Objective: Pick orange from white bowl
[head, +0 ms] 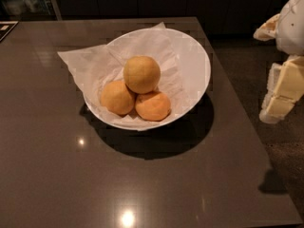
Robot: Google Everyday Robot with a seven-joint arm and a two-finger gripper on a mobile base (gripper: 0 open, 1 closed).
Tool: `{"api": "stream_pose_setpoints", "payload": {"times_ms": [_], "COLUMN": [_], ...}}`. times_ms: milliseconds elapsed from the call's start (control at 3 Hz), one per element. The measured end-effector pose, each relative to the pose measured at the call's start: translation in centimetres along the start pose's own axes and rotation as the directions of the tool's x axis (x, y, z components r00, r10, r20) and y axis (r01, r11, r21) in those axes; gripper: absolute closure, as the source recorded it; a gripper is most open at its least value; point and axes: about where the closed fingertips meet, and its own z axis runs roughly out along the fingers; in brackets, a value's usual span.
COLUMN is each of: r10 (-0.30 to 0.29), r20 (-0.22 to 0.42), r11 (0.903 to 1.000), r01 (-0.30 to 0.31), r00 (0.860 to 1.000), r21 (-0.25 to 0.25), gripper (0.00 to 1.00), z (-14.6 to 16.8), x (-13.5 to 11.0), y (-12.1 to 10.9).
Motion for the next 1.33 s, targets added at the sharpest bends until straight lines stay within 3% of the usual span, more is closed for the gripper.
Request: {"api": "stream_pose_setpoints", "payload": {"times_ms": [333, 667, 1000, 1333], "r10": [-0.094, -0.095, -0.153, -0.220], "r20": [0.005, 0.009, -0.009, -0.045], "r11": [0.9956, 0.9955, 0.9870, 0.9710], "r01": [0.094, 0.095, 0.153, 0.223], "r00": [0.996, 0.995, 0.988, 0.975], "r21": [-0.003, 0.005, 0.050, 0.087], "gripper": [0.00, 0.00, 0.00, 0.00], "z": [-0.3, -0.4, -0.5, -0.4], "x": [-2.3, -2.4, -4.8, -9.1], "y": [-0.4, -0.5, -0.8, -1.9]}}
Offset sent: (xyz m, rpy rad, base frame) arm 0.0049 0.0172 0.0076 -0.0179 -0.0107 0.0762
